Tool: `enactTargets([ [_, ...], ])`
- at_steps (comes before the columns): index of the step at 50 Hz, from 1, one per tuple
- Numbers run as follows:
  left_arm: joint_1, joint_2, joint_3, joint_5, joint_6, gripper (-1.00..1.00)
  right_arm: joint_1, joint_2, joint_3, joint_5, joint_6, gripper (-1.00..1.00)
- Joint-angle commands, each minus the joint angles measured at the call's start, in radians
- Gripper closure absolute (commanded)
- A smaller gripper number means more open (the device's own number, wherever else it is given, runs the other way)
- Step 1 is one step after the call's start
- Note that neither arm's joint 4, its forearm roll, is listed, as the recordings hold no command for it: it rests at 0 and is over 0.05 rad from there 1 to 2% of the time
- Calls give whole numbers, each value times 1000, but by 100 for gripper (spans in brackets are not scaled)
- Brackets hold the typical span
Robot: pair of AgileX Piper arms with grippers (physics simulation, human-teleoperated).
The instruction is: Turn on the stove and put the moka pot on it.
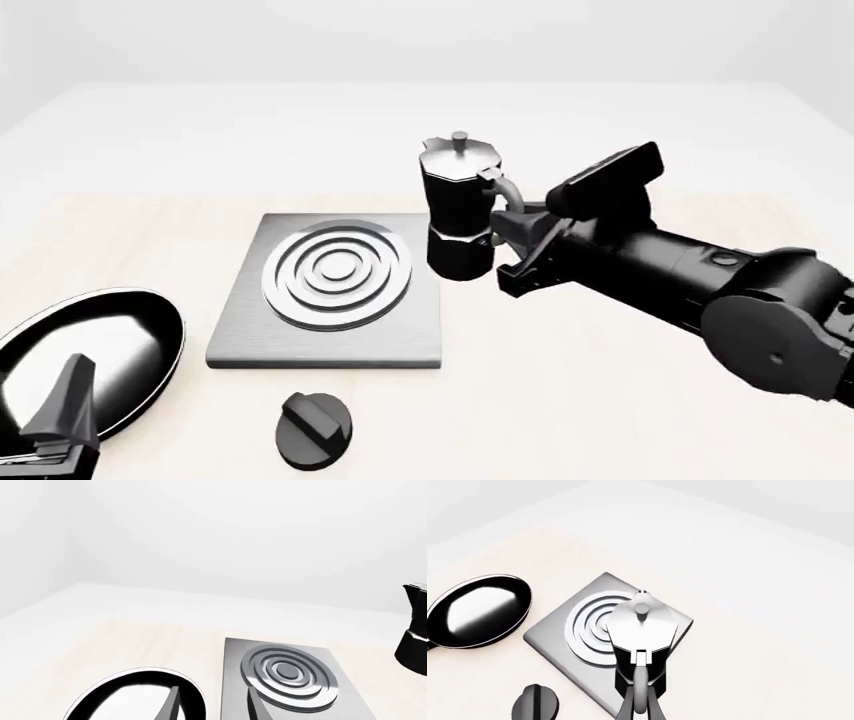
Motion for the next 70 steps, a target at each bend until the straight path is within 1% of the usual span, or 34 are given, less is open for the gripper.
enactTargets([
  [1,1,0,0,1,-1,-100,35,84,-59,-41,8,100],
  [8,1,0,0,2,-1,-100,47,134,-85,-68,1,100],
  [15,2,0,0,3,1,-100,61,174,-125,-74,-1,100],
  [16,2,0,0,4,1,-100,67,182,-134,-76,10,100],
  [29,5,0,0,6,3,-100,90,262,-204,-87,14,100],
  [31,5,0,0,6,4,-100,101,269,-209,-92,31,100],
  [35,6,0,0,7,3,-100,105,296,-226,-102,28,100],
  [36,7,0,0,7,2,-100,110,308,-233,-110,36,100],
  [41,7,0,0,9,2,-100,120,347,-256,-121,36,100],
  [46,7,1,0,11,2,-100,130,385,-276,-133,47,100],
  [59,7,1,0,13,4,-100,127,472,-324,-189,79,100],
  [70,8,1,0,14,6,-100,117,560,-377,-214,78,100],
])
